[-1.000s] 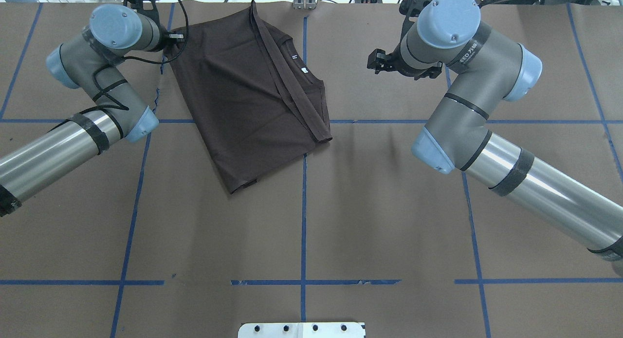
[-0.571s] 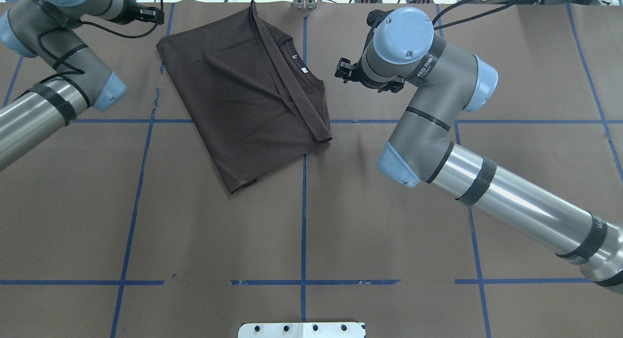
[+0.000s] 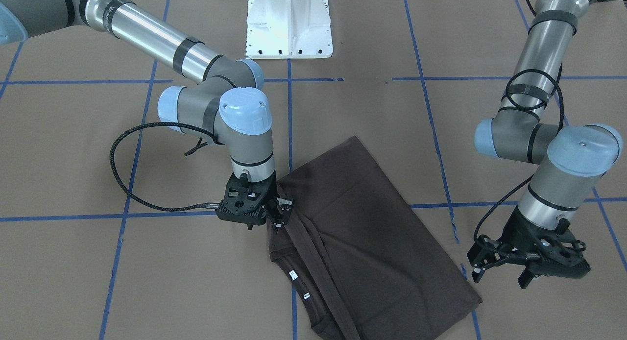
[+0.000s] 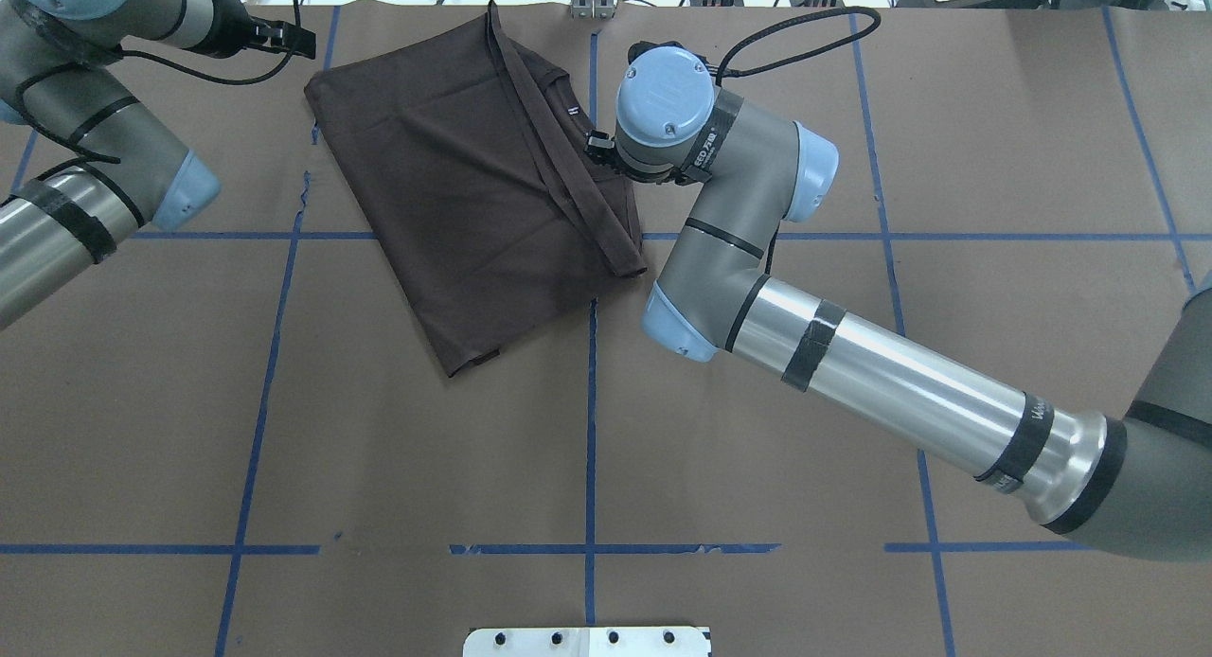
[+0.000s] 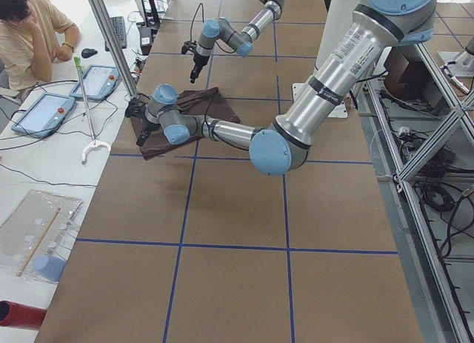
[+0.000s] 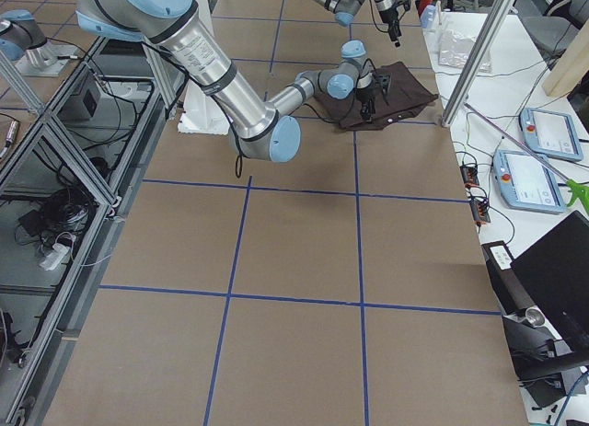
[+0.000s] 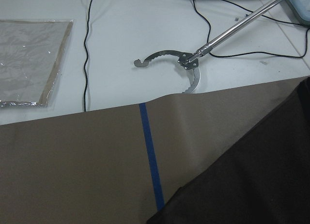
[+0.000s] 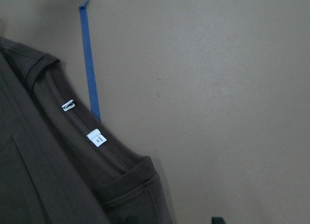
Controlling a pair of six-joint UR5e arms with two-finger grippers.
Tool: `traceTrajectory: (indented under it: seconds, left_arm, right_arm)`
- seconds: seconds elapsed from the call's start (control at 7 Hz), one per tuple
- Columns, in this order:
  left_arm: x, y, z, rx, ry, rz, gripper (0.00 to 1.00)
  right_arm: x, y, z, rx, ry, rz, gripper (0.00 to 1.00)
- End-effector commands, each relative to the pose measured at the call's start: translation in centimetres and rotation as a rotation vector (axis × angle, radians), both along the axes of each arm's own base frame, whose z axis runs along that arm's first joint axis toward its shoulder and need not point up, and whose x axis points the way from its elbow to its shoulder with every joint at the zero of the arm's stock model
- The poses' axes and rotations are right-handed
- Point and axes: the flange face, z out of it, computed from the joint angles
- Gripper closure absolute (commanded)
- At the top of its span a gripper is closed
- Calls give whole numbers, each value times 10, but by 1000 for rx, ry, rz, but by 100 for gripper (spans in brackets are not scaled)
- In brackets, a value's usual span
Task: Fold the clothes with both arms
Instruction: 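Lower the right gripper onto the shirt's collar corner farthest from the left arm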
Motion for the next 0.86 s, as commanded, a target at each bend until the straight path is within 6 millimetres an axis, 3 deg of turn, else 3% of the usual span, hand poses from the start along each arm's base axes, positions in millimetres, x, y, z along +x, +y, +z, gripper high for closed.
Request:
traceTrajectory:
  seconds: [0.0,0.29,0.71]
  left_arm:
    - [11,6,1,-6,5,12,0]
    - [12,7,1,-6,5,14,0]
    - [17,8,1,-5,5,19,0]
  right_arm:
    - [-26,-5,-5,0,23,-3,43]
    - [-41,-6,7,18,8,-6,44]
    - [-43,-4,15,20,26,-3,45]
